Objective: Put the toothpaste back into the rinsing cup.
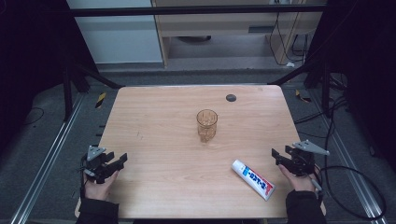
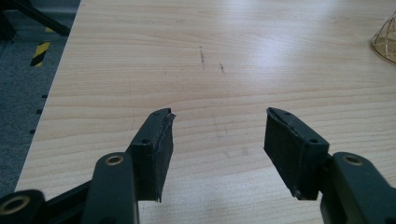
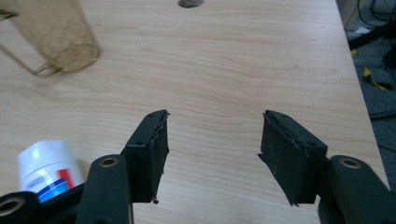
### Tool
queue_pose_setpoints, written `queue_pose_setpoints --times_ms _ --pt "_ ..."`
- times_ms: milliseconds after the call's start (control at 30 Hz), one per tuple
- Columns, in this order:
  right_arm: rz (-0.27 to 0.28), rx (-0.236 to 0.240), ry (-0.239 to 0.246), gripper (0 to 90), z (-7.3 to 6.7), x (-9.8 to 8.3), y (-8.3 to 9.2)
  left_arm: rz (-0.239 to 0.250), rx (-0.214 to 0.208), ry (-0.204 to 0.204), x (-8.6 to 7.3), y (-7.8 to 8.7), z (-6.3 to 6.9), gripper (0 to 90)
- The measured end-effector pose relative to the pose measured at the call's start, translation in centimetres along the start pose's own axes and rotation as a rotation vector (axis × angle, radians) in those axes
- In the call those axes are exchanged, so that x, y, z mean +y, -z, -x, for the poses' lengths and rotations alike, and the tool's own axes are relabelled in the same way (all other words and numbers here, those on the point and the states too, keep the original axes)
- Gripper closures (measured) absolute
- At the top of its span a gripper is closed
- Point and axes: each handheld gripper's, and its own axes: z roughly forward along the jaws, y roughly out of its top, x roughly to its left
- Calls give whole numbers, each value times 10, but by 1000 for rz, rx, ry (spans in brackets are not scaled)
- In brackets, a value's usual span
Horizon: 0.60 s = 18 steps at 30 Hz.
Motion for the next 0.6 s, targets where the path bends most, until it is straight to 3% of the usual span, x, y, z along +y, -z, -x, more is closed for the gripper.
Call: queue_pose_setpoints --times_ms 100,400,600 --pt "-5 27 42 469 -11 4 7 -8 -2 -7 0 0 1 423" --pt "8 126 83 596 -37 15 25 -22 -18 -17 -2 -1 4 433" --pt "-1 166 104 679 -45 17 27 -26 -26 -26 -2 -2 7 430"
